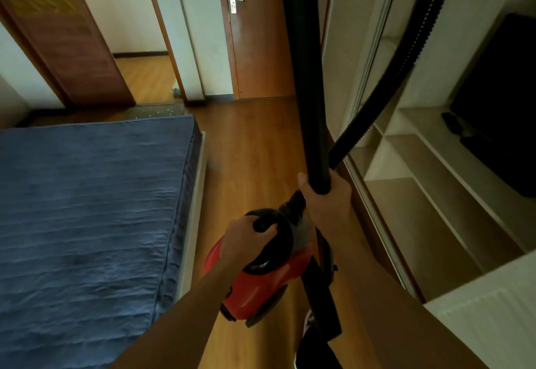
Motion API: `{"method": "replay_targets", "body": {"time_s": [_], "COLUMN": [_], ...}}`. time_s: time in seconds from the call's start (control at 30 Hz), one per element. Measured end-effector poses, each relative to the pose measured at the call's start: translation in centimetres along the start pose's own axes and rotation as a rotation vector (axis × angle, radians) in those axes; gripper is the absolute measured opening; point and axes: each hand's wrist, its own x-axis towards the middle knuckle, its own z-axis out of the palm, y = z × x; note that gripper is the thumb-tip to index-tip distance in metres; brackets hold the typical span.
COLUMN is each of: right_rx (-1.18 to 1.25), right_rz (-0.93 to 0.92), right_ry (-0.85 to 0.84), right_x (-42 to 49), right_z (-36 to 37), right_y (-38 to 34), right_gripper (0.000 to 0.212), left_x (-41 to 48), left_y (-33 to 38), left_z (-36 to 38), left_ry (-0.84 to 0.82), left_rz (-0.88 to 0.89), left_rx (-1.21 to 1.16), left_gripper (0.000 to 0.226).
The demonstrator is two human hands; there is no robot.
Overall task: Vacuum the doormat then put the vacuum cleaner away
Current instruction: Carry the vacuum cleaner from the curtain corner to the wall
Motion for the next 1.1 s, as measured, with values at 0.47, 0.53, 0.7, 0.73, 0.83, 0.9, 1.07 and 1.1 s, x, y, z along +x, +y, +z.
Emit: {"method": "replay_targets", "body": {"time_s": [0.47,0.53,0.7,0.73,0.83,0.9,1.07,1.1], "right_rx": [0.029,0.010,-0.050,-0.065,-0.083,-0.082,-0.095,-0.098], "right_rz": [0.064,0.049,-0.005,-0.015,-0.038,-0.032,-0.034,-0.034], "right_ry": [-0.124,-0.143,-0.178,-0.181,-0.198,-0.216,-0.208,-0.204], "right_x": [29.5,33.5,41.8,43.4,48.1,51.1,59.1,60.7], "right_z": [5.2,6.1,9.0,9.8,12.3,14.0,20.0,21.3], "right_y": [8.6,9.4,11.7,12.2,13.7,14.5,16.9,17.4], "right_gripper": [0.012,0.011,0.018,0.019,0.018,0.019,0.020,0.021], "left_x": [29.0,33.1,41.9,43.7,49.2,52.9,62.6,64.5], "left_y": [6.6,7.4,8.9,8.9,8.6,8.1,6.1,5.7], "left_z": [1.8,1.6,1.3,1.3,0.9,0.7,-0.2,-0.5], "left_ry": [0.098,0.104,0.109,0.107,0.123,0.128,0.113,0.101], "left_rz": [-0.058,-0.046,-0.040,-0.043,-0.049,-0.058,-0.117,-0.125], "left_rx": [0.014,0.031,0.022,0.015,0.002,-0.025,-0.074,-0.080], "left_gripper": [0.041,0.043,0.038,0.038,0.041,0.042,0.041,0.040]}}
